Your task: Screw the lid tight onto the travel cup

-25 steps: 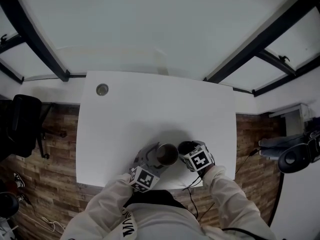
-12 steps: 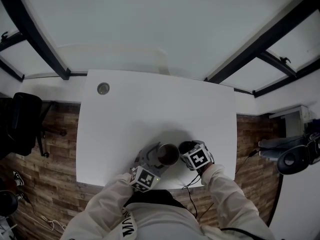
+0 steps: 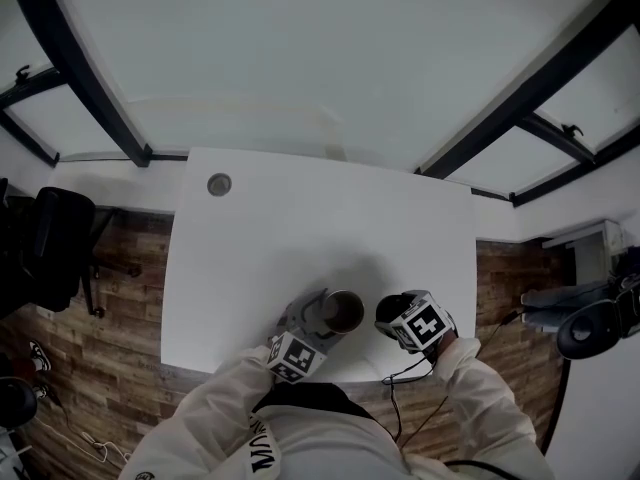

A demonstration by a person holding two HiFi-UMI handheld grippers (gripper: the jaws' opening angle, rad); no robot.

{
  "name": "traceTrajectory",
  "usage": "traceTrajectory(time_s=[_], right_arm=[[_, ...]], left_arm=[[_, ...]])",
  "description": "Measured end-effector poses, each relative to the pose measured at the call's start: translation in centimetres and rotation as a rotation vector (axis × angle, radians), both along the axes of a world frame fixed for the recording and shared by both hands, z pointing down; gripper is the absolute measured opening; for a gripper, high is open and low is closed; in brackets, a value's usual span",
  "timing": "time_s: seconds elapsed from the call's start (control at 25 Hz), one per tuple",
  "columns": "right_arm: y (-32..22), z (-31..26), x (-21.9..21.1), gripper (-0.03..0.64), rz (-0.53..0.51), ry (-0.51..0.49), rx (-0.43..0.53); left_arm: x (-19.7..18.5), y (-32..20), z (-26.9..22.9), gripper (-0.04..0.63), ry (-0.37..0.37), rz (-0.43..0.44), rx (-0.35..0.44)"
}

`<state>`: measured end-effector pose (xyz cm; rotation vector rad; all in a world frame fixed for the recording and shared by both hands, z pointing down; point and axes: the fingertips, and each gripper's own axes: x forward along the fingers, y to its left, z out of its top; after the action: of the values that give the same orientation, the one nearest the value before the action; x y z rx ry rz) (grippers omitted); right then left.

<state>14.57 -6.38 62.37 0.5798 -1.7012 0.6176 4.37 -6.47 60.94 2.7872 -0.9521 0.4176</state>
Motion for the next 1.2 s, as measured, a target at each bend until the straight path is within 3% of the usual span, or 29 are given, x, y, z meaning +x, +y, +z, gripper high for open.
traceTrajectory(time_s=[0.28,0.56,0.96,1.2], right_arm=[[0.7,-7.9,-2.6,0.377,-0.204,0.017,0.04],[2.1,-12.6,-8.6,0.377,-0.414,-0.025,0.045],[1.1,-12.5,-14.4,0.377,-0.666,-0.025,0.053],[2.0,-11.3,-15.6,0.377,-0.805,0.005,0.058]], left_arm=[[0.1,0.0,0.1,0.393,0.011,0.001,0.003],[0.1,0.3,-0.1,0.393,0.019,0.004,-0.012],[0.0,0.0,-0.3,0.393,0.015,0.014,-0.034],[-0.2,0.1,-0.2,0.393,0.026,0.009,-0.038]])
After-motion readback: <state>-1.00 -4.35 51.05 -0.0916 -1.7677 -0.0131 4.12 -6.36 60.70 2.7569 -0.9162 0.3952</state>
